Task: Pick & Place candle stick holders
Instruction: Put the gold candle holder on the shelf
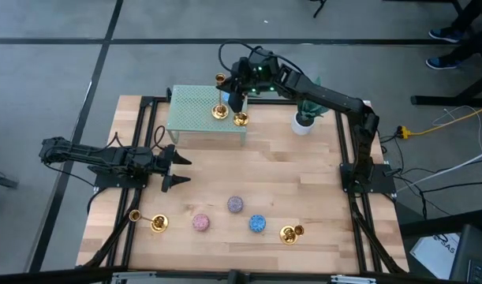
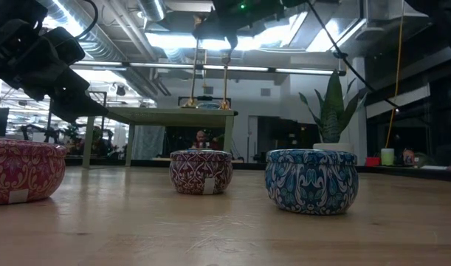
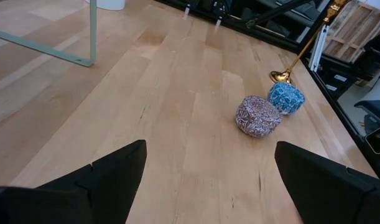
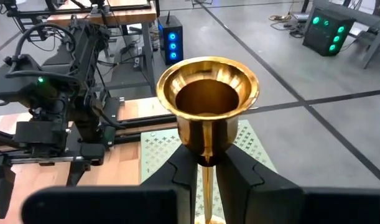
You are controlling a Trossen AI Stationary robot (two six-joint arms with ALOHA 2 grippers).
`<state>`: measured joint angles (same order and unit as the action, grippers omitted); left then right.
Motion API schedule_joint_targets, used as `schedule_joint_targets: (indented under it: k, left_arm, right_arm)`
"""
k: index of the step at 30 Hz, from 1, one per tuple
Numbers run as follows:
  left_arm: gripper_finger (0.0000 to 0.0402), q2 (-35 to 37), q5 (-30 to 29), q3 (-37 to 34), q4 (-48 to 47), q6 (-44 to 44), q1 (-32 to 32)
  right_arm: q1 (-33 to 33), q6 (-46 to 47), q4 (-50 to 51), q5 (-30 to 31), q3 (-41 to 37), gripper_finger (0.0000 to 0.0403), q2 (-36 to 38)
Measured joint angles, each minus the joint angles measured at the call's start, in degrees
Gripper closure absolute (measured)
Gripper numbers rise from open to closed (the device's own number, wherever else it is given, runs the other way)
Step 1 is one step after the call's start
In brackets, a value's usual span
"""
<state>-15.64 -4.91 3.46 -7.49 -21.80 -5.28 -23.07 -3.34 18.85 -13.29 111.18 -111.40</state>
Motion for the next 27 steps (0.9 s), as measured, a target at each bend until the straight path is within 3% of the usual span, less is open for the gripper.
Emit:
schedule_joint_targets:
  k: [10, 22, 27]
  left_arm:
    - [0.0048, 0.00, 0.00, 0.00, 0.01, 0.00, -0.01]
    - [0.0049, 0.00, 0.00, 0.00, 0.00, 0.00, 0.00]
    - [0.0048, 0.00, 0.00, 0.00, 0.00, 0.00, -0.02]
  right_arm:
    - [-0.02, -0.07, 0.43, 0.04, 0.00, 0.0323, -0.44]
    - [-0.02, 0.12, 0.57, 0.14, 0.04, 0.0314, -1.00]
    - [-0.02, 0.09, 0.65, 0.14, 0.04, 0.0275, -1.00]
